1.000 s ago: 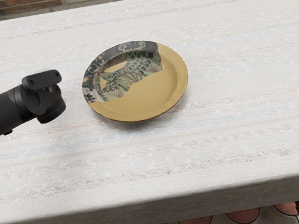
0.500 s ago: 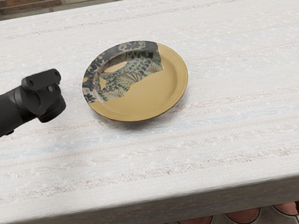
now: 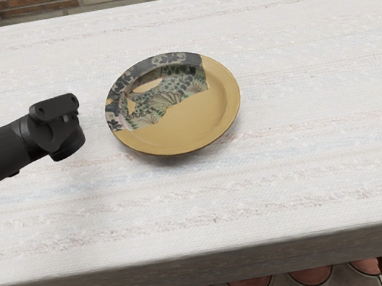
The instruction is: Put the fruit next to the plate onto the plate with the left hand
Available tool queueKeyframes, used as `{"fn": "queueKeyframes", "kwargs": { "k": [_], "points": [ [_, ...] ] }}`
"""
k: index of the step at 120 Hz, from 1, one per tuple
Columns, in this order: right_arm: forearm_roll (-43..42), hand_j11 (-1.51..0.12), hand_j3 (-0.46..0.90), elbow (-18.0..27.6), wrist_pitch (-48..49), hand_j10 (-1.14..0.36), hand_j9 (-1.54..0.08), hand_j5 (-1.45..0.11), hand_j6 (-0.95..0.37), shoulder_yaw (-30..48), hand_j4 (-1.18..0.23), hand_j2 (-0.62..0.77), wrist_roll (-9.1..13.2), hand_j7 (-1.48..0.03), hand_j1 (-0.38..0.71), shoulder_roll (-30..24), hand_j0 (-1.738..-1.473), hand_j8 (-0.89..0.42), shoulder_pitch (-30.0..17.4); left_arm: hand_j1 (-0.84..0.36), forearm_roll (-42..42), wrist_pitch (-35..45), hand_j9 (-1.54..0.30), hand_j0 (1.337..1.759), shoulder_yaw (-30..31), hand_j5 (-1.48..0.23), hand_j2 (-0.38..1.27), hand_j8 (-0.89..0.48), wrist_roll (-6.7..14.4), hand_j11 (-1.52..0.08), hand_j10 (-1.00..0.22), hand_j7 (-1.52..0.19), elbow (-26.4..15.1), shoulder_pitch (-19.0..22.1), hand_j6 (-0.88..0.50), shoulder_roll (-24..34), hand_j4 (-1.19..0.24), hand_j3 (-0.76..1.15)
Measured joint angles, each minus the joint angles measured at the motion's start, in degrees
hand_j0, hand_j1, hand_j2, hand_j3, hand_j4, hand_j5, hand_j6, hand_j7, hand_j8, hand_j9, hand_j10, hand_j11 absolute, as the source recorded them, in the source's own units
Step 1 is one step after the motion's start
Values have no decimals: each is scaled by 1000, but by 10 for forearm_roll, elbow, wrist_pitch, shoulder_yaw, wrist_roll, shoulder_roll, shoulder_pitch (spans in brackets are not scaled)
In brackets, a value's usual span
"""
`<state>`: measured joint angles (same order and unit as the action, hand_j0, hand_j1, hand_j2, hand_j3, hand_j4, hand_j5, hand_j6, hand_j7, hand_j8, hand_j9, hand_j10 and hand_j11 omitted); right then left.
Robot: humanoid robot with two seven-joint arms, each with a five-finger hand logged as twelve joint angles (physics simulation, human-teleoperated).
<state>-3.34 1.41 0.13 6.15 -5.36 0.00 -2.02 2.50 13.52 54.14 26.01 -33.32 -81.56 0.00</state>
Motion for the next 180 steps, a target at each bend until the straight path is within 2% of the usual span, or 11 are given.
{"fn": "queueKeyframes", "kwargs": {
  "k": [28,47,59,65,86,91,100,119,132,171,180],
  "points": [
    [0,-50,0,0,0,-39,-50,-50,-39,0,-39,-7,0,-50,-303,0,-1658,-39,0,-276,2,-2,-872,1653,-1,-853,250,-488,1,-870,-656,-865,-1,0,-488,0,-666,0],
    [0,-50,0,0,0,-39,-50,-50,-39,0,-39,-7,0,-50,-303,0,-1658,-39,0,-250,4,-3,-981,1651,-3,-944,272,-497,1,-979,-729,-963,-2,0,-512,0,-748,0],
    [0,-50,0,0,0,-39,-50,-50,-39,0,-39,-7,0,-50,-303,0,-1658,-39,0,-283,2,-4,-1039,1653,-4,-1004,495,-494,1,-1032,-738,-1019,-4,-4,-528,0,-782,-41],
    [0,-50,0,0,0,-39,-50,-50,-39,0,-39,-7,0,-50,-303,0,-1658,-39,0,-284,1,-5,-1057,1652,-5,-1037,501,-492,1,-1050,-748,-1039,-7,-10,-516,0,-789,-32],
    [0,-50,0,0,0,-39,-50,-50,-39,0,-39,-7,0,-50,-303,0,-1658,-39,0,-224,0,-5,-1092,1651,-5,-1107,361,-485,1,-1087,-768,-1096,-28,-37,-511,0,-803,-14],
    [0,-50,0,0,0,-39,-50,-50,-39,0,-39,-7,0,-50,-303,0,-1658,-39,0,-236,-1,-5,-1096,1652,-5,-1117,410,-480,1,-1092,-770,-1105,-34,-47,-509,0,-804,-11],
    [0,-50,0,0,0,-39,-50,-50,-39,0,-39,-7,0,-50,-303,0,-1658,-39,0,-237,-1,-5,-1102,1652,-3,-1130,394,-487,1,-1099,-768,-1115,-46,-61,-499,0,-807,-8],
    [0,-50,0,0,0,-39,-50,-50,-39,0,-39,-7,0,-50,-303,0,-1658,-39,0,-210,-5,0,-1114,1651,1,-1148,345,-494,2,-1111,-781,-1119,-87,-102,-507,0,-809,-4],
    [0,-50,0,0,0,-39,-50,-50,-39,0,-39,-7,0,-50,-303,0,-1658,-39,0,-206,-9,4,-1118,1651,3,-1161,368,-504,4,-1114,-791,-1121,-120,-132,-511,0,-806,-2],
    [0,-50,0,0,0,-39,-50,-50,-39,0,-39,-7,0,-50,-303,0,-1658,-39,0,-195,-25,56,-1117,1652,12,-1146,440,-532,5,-1116,-819,-1123,-270,-250,-524,0,-815,0],
    [0,-50,0,0,0,-39,-50,-50,-39,0,-39,-7,0,-50,-303,0,-1658,-39,0,-250,-33,61,-1113,1653,10,-1157,516,-501,5,-1113,-823,-1133,-294,-272,-499,0,-809,0]
  ]
}}
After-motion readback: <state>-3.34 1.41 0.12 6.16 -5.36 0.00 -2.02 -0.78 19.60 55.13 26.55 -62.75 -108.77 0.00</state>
